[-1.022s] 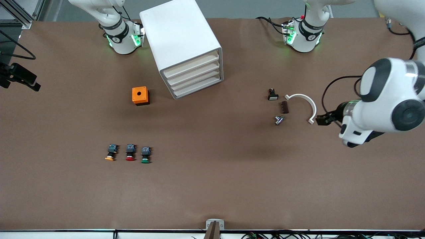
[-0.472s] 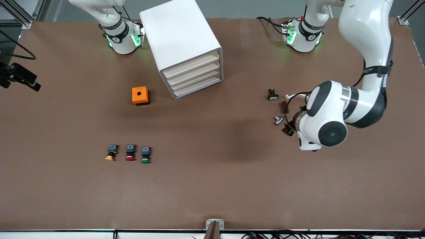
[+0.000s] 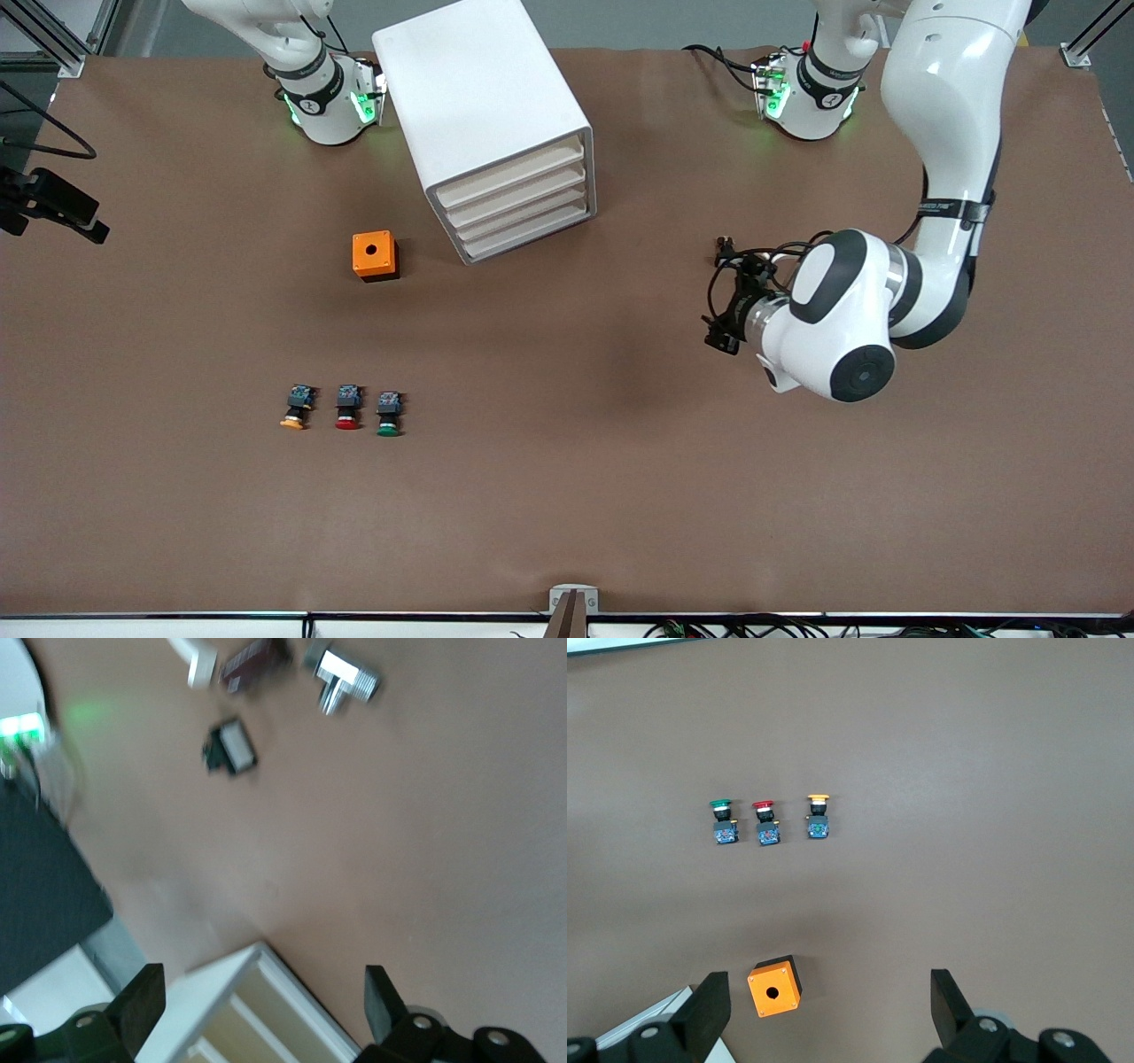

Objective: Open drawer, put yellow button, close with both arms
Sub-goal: 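Hook the left gripper onto the lowest drawer's front edge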

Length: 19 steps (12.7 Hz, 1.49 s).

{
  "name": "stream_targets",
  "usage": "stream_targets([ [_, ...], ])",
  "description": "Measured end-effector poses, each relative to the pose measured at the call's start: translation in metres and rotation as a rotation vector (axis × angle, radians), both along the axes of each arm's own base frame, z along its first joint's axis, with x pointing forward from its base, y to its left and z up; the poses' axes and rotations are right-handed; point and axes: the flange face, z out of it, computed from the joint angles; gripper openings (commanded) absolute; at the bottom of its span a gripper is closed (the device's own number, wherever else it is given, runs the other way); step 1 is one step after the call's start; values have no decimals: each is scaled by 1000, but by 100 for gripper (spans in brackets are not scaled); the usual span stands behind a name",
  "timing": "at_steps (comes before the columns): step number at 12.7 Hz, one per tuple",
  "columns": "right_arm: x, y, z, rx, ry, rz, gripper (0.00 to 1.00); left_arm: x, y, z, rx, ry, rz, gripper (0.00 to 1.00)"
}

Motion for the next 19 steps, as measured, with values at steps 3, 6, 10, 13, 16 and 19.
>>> stream_targets([
  [3, 0, 0, 0, 0, 1, 0, 100, -13, -37, -16, -10, 179, 197, 98],
  [6, 0, 0, 0, 0, 1, 0, 100, -17, -53, -29, 34, 339, 366, 98],
  [10, 0, 0, 0, 0, -1, 0, 100, -33, -92, -35, 107, 531, 508, 89],
  [13, 0, 0, 0, 0, -2, 0, 100, -48, -116, -40, 157, 635, 544, 79],
  [16, 0, 0, 0, 0, -2, 0, 100, -68, -145, -53, 203, 719, 547, 76],
  [19, 0, 0, 0, 4, -2, 0, 100, -100, -181, -62, 256, 754, 511, 71],
])
